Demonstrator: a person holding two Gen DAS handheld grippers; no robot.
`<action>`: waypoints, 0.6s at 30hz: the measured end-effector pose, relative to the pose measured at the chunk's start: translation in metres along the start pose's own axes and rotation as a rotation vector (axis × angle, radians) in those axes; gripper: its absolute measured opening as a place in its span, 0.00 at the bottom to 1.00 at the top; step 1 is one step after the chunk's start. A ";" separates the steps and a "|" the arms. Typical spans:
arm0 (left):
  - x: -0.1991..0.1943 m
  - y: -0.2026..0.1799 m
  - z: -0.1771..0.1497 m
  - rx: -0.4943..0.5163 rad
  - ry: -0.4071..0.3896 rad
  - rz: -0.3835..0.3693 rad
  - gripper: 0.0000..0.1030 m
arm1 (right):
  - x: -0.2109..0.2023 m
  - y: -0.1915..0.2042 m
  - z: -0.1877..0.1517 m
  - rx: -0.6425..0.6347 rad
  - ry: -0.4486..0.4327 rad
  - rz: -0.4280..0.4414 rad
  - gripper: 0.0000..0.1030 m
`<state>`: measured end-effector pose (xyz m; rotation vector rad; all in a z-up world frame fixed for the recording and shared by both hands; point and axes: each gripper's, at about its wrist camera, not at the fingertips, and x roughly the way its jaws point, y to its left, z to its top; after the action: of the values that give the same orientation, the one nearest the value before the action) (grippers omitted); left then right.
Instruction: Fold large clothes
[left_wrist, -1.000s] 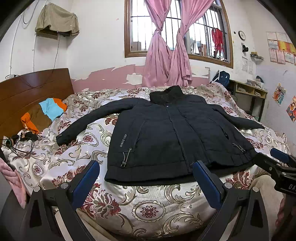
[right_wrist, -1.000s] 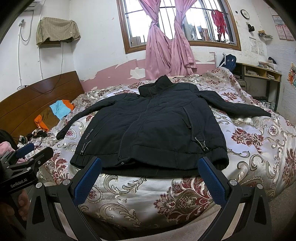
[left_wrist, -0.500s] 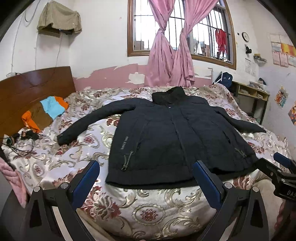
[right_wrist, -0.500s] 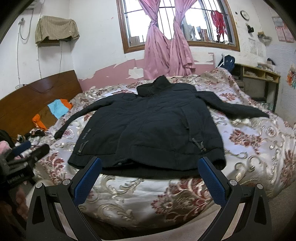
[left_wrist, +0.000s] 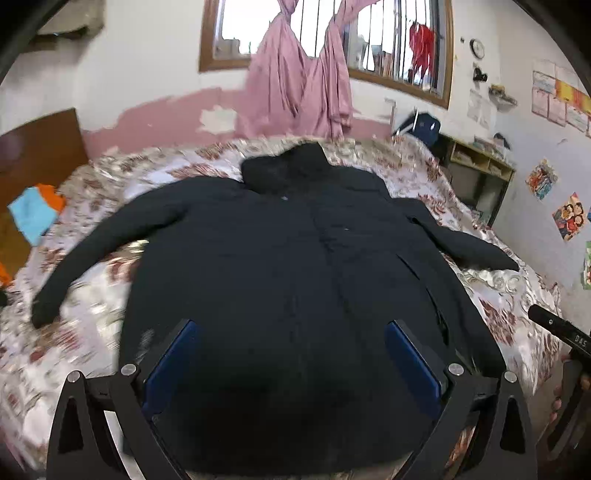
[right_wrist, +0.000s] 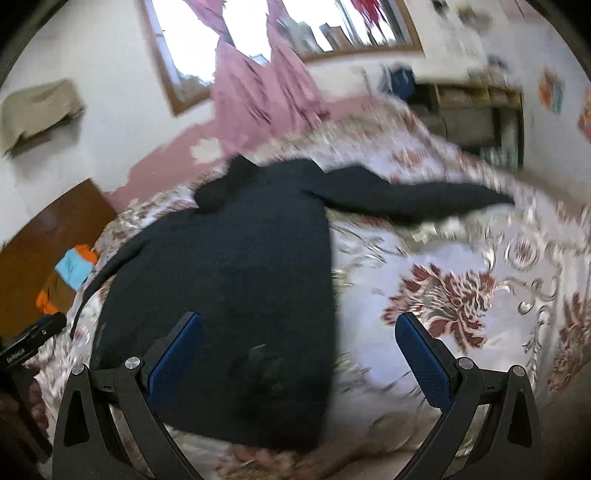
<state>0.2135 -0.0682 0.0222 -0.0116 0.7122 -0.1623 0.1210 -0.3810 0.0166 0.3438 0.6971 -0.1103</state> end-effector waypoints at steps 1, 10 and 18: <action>0.020 -0.007 0.012 0.004 0.019 0.004 0.99 | 0.009 -0.008 0.006 0.010 0.008 -0.018 0.99; 0.162 -0.077 0.090 0.039 0.094 -0.081 0.99 | 0.117 -0.146 0.096 0.292 -0.001 -0.197 0.99; 0.268 -0.133 0.136 0.008 0.184 -0.172 0.99 | 0.200 -0.212 0.149 0.443 0.050 -0.332 0.99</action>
<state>0.4824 -0.2462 -0.0398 -0.0508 0.8946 -0.3341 0.3192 -0.6289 -0.0647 0.6542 0.7738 -0.5783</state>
